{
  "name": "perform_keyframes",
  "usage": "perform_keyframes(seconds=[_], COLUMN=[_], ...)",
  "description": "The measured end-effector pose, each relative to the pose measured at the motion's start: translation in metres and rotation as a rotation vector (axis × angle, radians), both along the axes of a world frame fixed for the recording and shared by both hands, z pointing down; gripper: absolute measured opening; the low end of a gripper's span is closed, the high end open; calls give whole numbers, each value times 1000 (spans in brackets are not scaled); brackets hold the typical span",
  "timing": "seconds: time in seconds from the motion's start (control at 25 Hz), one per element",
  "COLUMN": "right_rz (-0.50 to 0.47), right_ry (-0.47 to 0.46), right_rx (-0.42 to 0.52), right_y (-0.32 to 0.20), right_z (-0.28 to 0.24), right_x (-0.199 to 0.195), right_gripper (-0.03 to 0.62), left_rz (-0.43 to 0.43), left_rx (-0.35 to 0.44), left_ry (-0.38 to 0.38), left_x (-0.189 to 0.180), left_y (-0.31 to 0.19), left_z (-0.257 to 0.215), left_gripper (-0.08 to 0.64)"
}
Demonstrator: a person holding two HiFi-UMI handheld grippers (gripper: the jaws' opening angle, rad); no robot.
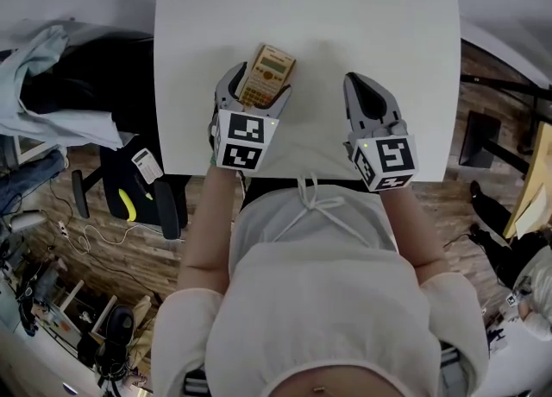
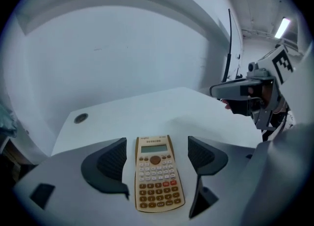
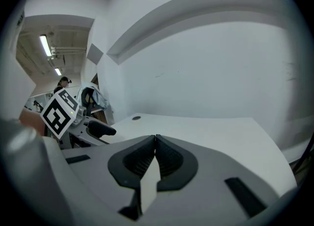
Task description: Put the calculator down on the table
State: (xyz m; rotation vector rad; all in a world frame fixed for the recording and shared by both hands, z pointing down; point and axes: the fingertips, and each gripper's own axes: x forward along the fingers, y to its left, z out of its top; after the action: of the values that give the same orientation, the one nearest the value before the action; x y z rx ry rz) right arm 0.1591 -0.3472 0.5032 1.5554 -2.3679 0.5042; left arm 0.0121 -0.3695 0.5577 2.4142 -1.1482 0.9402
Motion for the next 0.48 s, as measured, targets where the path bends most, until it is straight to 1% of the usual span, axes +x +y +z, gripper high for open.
perform_keyframes(seconds=[0.12,0.2,0.36,0.48], right_rz=[3,7,18,-5], right_ry=[14,24,15,25], right_rx=[35,62,121,188], right_y=[6,8,13,21], right_z=[-18,-29,-55,-79], right_x=[-1,-3,-5,-9], right_gripper=[6,6,6,6], left_rz=[25,18,-12,-8], left_rx=[74,131,262,335], left_ry=[37,56,82,117], left_x=[1,-3,-15,-19], left_y=[4,5,7,14], left_z=[-34,-57,-103,-136], left_gripper=[405,370,164,111])
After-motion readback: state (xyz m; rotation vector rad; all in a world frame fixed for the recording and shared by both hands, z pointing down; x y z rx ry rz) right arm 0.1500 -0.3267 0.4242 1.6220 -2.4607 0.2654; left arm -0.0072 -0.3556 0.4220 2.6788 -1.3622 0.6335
